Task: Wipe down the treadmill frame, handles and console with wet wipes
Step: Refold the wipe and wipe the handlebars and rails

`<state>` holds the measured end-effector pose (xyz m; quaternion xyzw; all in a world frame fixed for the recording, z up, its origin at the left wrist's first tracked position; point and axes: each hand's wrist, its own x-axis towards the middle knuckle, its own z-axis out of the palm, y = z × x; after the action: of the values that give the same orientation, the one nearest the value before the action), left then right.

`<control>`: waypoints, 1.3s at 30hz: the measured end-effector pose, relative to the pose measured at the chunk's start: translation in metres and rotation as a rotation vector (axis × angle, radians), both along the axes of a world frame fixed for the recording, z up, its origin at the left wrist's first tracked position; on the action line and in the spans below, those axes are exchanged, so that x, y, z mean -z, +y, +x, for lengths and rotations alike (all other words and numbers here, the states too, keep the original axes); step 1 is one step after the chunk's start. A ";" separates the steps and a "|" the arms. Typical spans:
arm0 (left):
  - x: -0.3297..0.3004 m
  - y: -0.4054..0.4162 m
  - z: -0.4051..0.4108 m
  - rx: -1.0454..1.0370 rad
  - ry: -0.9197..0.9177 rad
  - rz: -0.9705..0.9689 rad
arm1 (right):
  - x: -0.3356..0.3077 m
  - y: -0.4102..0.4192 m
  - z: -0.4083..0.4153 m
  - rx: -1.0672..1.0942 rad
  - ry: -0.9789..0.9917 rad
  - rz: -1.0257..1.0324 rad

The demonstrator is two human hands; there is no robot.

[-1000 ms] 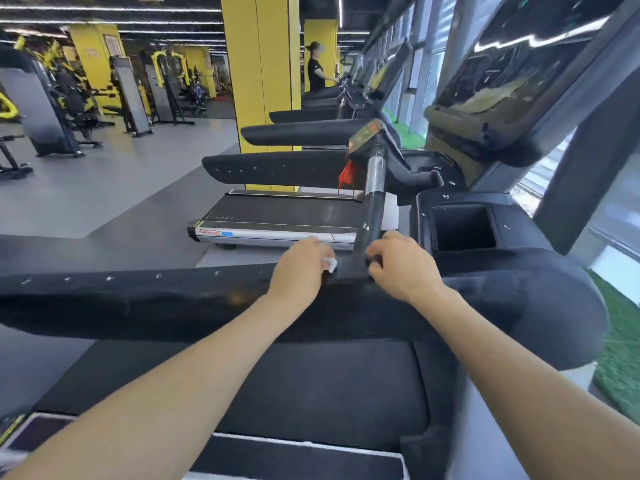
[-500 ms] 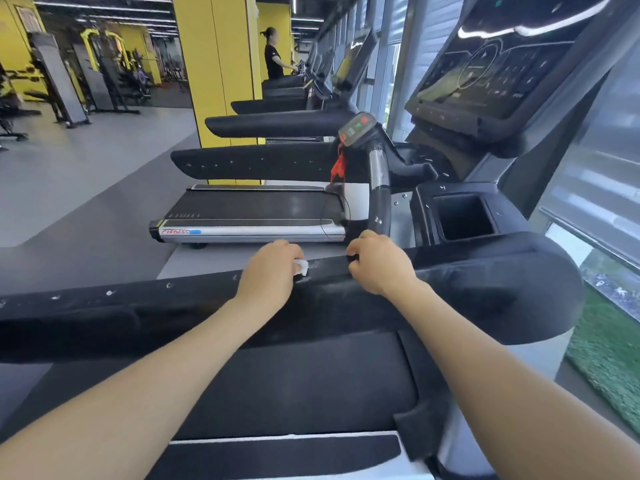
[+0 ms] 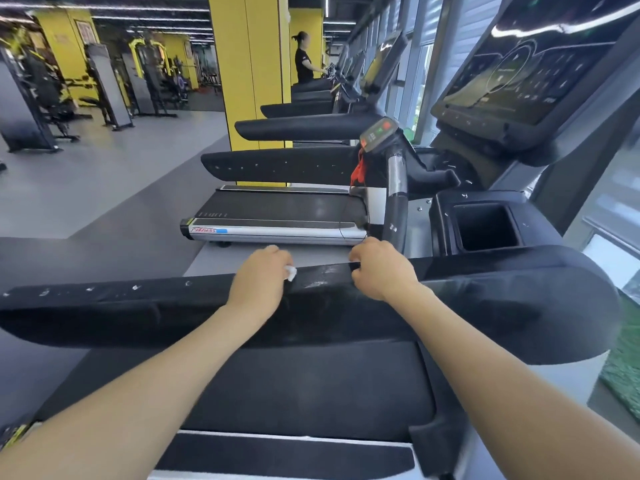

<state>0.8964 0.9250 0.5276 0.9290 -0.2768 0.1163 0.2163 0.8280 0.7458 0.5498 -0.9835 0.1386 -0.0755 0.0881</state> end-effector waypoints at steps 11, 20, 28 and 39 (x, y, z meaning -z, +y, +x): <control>0.012 0.048 0.017 -0.019 -0.022 0.045 | -0.001 0.044 0.032 -0.117 0.064 0.021; 0.006 -0.001 -0.009 -0.022 0.012 -0.058 | -0.001 0.052 0.026 -0.085 0.000 -0.058; 0.012 0.093 0.033 -0.185 0.007 0.021 | -0.007 0.055 0.023 -0.077 0.018 -0.086; 0.014 0.020 -0.002 -0.042 0.006 -0.108 | 0.001 0.058 0.025 -0.075 -0.055 -0.141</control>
<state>0.8940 0.9453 0.5132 0.9220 -0.2498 0.1327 0.2646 0.8526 0.8041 0.5488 -0.9893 0.0937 -0.1086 0.0252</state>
